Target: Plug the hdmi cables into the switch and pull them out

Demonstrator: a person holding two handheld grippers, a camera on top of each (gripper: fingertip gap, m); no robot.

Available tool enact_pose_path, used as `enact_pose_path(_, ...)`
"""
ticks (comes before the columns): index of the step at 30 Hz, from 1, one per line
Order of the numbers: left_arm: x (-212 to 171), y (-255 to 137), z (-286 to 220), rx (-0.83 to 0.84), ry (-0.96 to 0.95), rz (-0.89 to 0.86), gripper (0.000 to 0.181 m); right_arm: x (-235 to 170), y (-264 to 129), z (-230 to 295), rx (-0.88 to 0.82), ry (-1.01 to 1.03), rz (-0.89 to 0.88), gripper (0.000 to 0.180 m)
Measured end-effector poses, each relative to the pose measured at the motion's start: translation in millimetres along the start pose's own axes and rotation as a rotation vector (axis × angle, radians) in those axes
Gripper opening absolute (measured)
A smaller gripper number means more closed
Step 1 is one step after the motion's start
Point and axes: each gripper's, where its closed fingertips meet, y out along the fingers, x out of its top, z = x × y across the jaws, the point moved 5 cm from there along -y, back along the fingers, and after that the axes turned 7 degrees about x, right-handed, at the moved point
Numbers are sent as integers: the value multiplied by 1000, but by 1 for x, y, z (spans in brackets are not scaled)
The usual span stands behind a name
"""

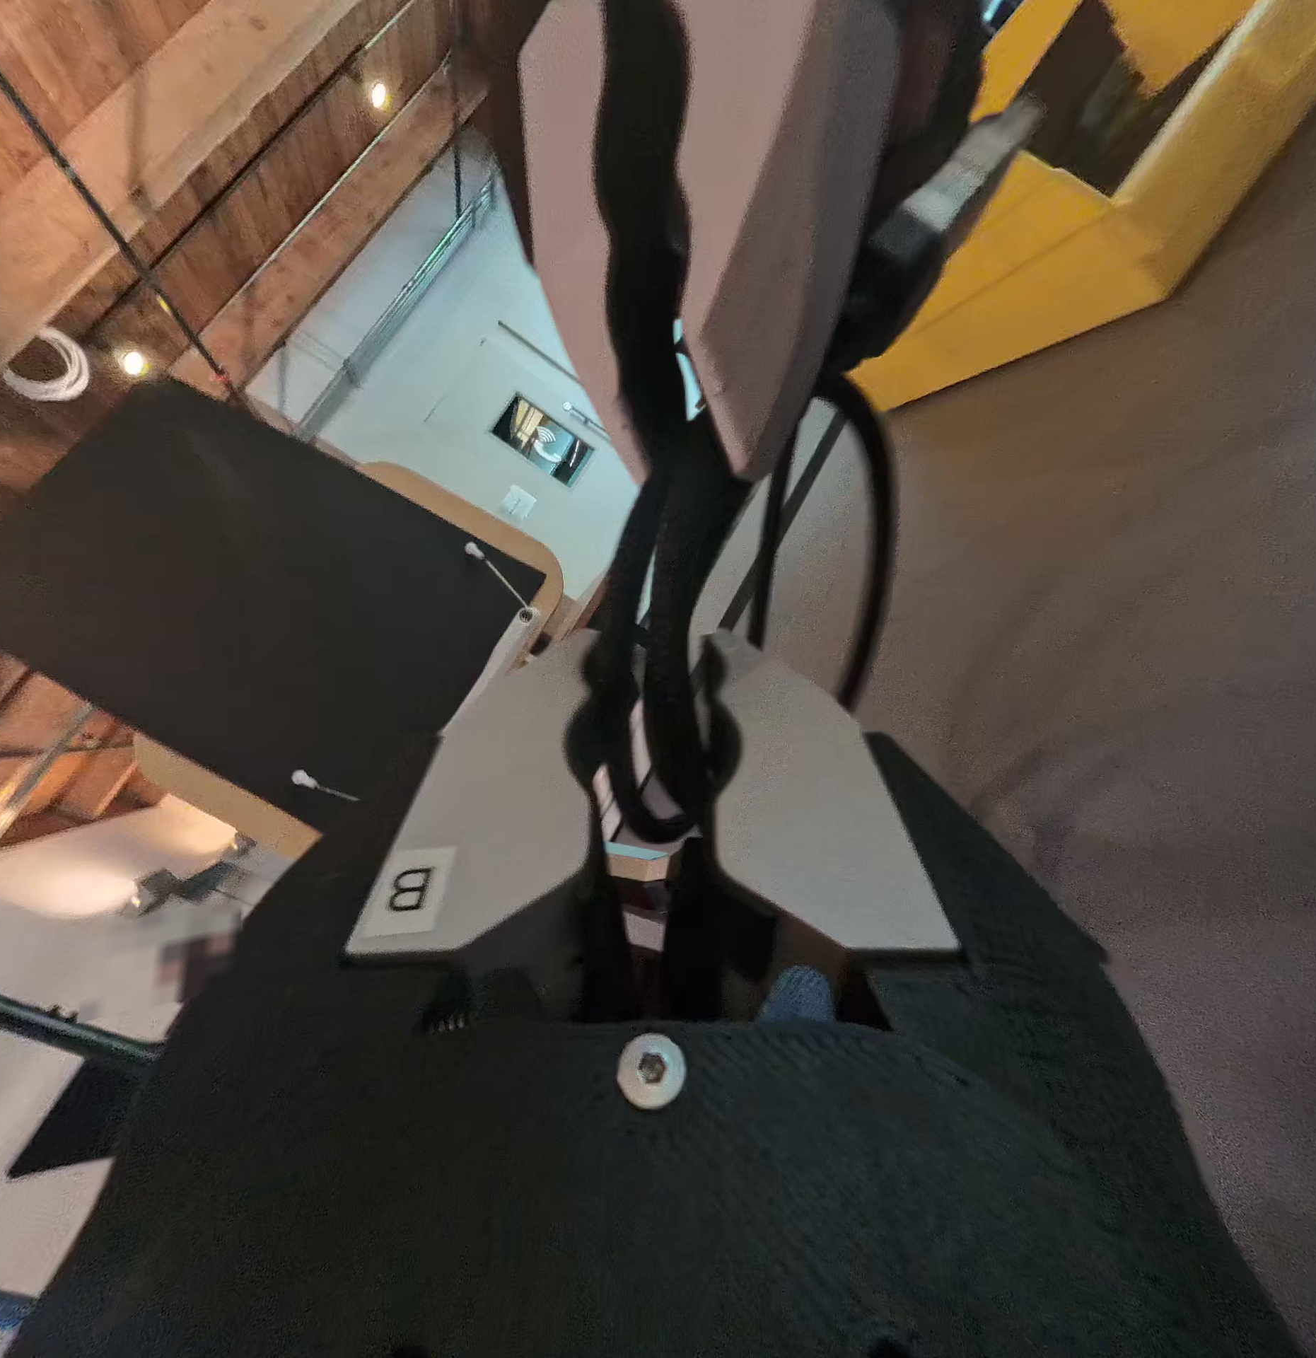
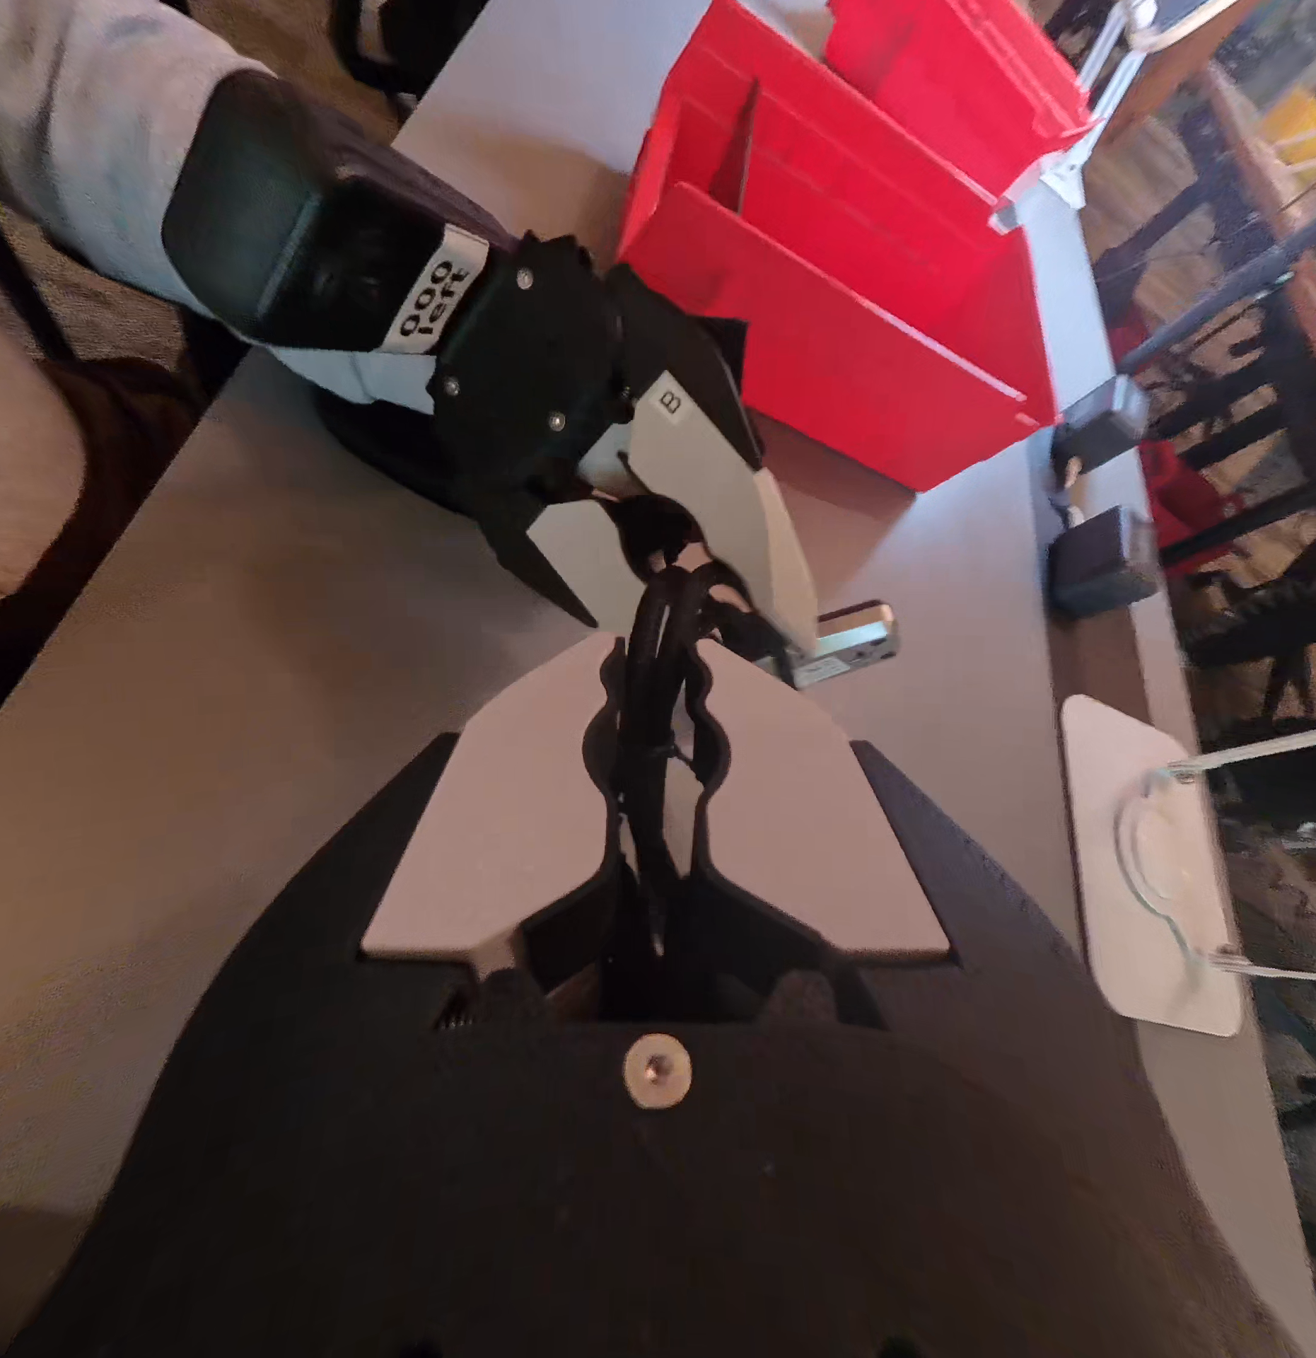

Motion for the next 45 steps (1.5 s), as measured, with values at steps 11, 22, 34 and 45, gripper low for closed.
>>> enact_pose_path(11,-18,-9,56,-109,-1024,-71,2,18,-57,-34,-301,276,-571,121)
enact_pose_path(22,-35,-15,76,-24,-1260,-109,4,-7,38,-31,-308,325,-280,42)
enact_pose_path(34,-25,-12,72,-139,-1425,-251,45,59,-58,-82,-665,87,-293,2)
enact_pose_path(45,-37,-15,82,-76,-1572,-284,51,10,-253,-82,-1393,395,-480,2)
